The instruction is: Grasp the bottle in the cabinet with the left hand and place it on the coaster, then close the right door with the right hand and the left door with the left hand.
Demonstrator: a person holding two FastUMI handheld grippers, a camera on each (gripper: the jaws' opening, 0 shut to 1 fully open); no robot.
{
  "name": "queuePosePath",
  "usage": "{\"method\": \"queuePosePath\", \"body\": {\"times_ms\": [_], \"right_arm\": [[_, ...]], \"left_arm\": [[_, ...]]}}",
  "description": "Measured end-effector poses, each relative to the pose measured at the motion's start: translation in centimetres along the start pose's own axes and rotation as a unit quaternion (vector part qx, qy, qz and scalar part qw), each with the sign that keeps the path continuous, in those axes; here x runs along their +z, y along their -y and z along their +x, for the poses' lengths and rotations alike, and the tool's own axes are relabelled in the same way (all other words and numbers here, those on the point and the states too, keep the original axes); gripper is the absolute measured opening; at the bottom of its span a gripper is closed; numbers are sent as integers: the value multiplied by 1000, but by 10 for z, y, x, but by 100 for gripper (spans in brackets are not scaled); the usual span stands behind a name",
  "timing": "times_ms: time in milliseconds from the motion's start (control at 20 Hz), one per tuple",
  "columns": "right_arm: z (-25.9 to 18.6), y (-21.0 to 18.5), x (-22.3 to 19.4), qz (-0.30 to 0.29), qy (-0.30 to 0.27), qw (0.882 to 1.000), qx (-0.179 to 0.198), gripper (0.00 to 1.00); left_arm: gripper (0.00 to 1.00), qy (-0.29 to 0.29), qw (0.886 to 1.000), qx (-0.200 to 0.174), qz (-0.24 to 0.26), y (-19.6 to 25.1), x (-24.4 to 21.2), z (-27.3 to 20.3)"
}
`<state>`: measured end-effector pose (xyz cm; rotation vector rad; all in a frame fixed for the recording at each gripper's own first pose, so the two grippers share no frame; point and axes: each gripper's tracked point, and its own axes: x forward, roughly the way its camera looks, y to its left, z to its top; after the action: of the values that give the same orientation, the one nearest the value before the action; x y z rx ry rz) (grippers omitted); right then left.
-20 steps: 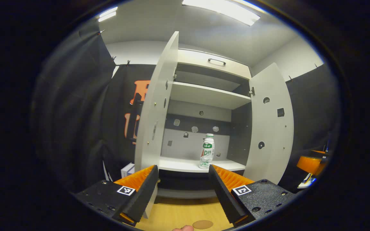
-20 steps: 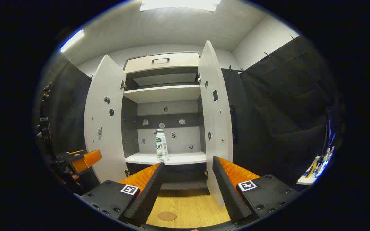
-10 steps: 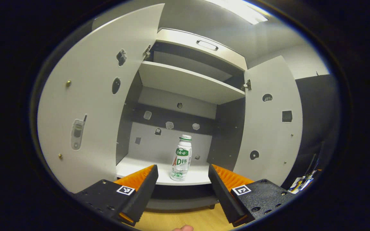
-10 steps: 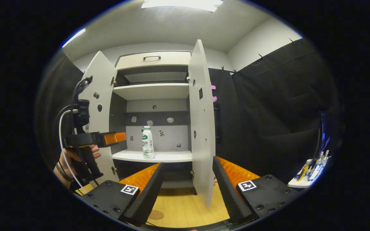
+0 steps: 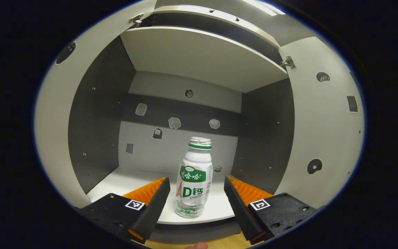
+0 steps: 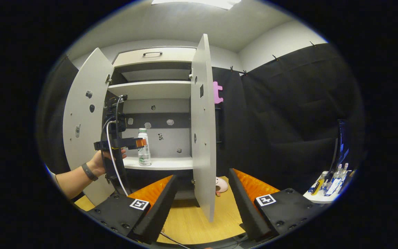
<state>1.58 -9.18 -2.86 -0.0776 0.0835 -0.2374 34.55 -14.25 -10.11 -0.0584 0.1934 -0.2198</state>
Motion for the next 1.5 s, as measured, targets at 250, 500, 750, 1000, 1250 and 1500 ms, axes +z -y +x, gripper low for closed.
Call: {"method": "queuePosePath", "body": {"times_ms": [250,500,750,1000,1250,1500], "right_arm": [[6,10,-5,3,-10,1000,-14,97],[6,16,-13,3,-21,1000,-23,97],[6,15,-16,10,-26,999,-20,97],[4,9,-15,11,-25,1000,-14,97],[8,3,-14,16,-17,1000,-5,97],[11,4,-19,14,-16,1000,-5,97]], "left_arm": [[95,-7,1000,16,8,-6,-11,36],[90,-11,1000,15,6,-5,-14,48],[69,-10,1000,3,-12,-6,-10,42],[68,8,1000,-5,3,-12,8,20],[67,34,999,-20,8,-12,32,-20],[67,44,998,-38,-6,-5,42,-71]]}}
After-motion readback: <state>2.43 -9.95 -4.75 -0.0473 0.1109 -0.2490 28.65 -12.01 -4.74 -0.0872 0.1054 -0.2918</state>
